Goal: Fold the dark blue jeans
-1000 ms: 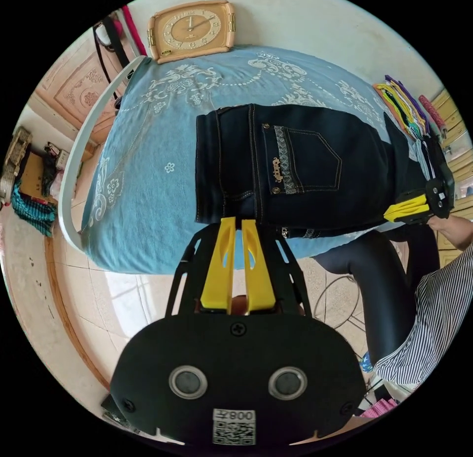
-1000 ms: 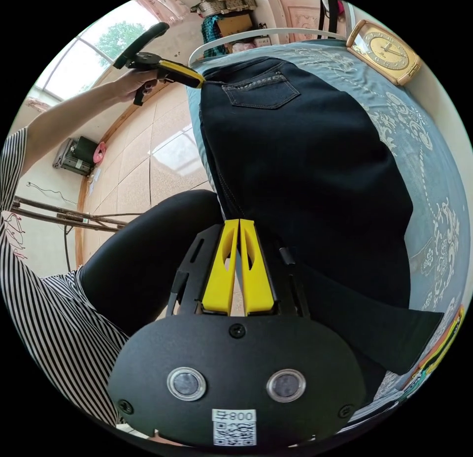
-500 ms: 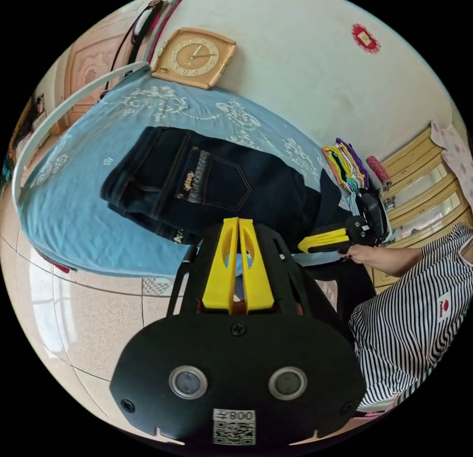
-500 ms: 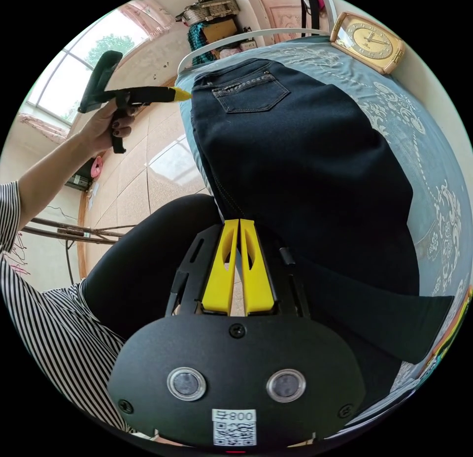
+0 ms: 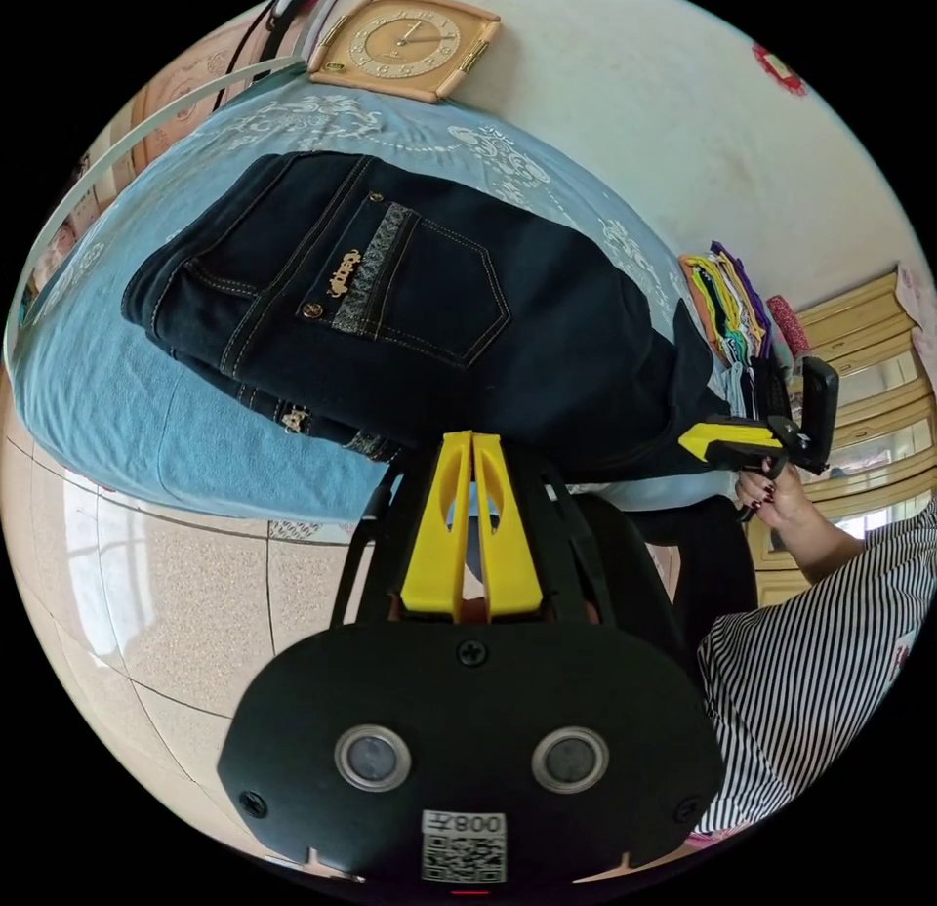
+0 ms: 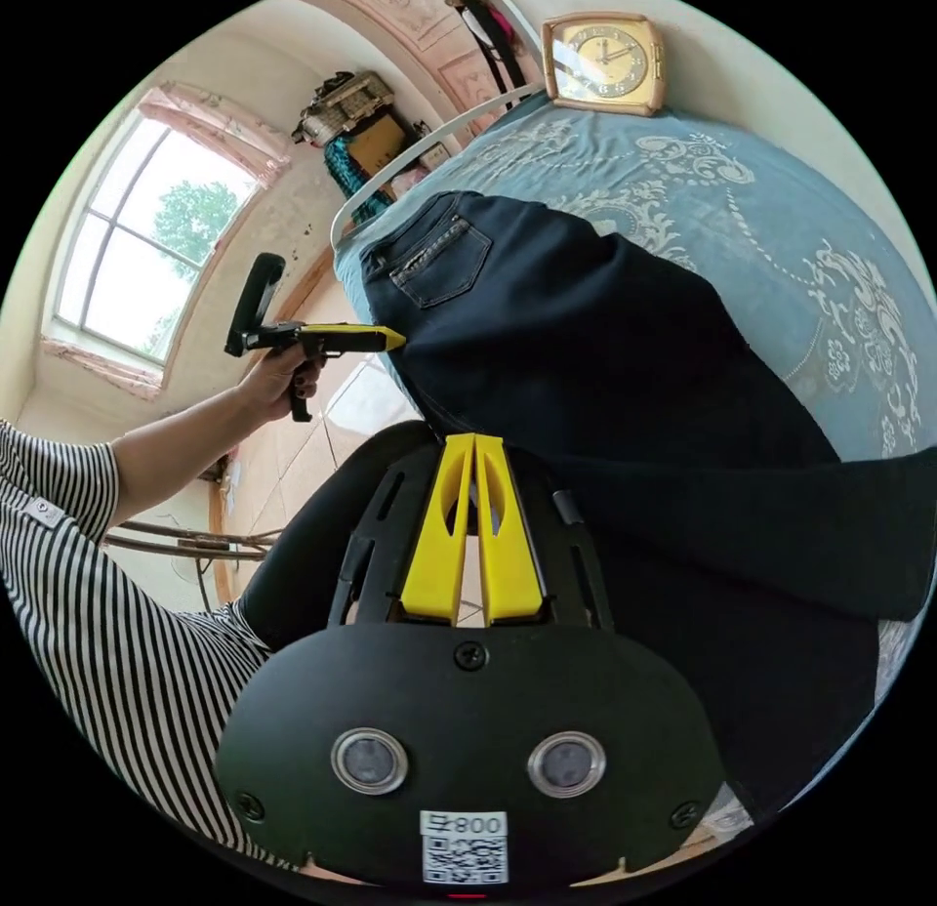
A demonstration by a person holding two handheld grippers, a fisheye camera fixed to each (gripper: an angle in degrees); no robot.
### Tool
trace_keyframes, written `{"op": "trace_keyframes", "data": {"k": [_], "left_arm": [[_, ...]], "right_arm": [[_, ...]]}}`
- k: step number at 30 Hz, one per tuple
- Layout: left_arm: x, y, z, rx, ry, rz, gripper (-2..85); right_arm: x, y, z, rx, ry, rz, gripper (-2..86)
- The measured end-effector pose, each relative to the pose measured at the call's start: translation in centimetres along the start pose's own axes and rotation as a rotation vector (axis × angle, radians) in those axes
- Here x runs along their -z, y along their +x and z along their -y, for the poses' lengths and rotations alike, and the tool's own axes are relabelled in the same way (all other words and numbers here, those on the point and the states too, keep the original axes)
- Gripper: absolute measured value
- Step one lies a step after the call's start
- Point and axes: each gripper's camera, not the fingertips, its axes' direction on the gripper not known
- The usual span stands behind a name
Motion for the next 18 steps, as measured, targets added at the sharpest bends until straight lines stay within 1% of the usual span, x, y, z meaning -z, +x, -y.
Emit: {"op": "trace_keyframes", "data": {"k": [3,6,8,12,14,18], "left_arm": [[-0.4,1.5,0.3,0.013,-0.001,0.007,0.2],[-0.3,3.9,0.5,0.004,0.019,0.043,0.6],[0.2,6.1,0.6,-0.035,0.050,0.036,1.0],[-0.8,12.6,1.6,-0.166,0.084,-0.076,3.6],[-2.2,15.7,2.6,-0.239,0.069,-0.140,5.1],[-6.7,22.9,6.1,-0.380,-0.013,-0.221,7.2]], "right_arm": [[0.1,2.4,-1.1,-0.076,0.003,-0.030,0.0],[-2.4,4.4,-2.0,-0.097,-0.115,-0.064,0.1],[-1.9,5.0,-2.9,-0.096,-0.083,-0.048,0.1],[0.5,6.8,-4.1,-0.132,-0.019,-0.076,0.2],[3.6,9.7,-5.2,-0.218,0.073,-0.139,0.5],[7.6,15.9,-6.2,-0.385,0.139,-0.232,2.8]]}}
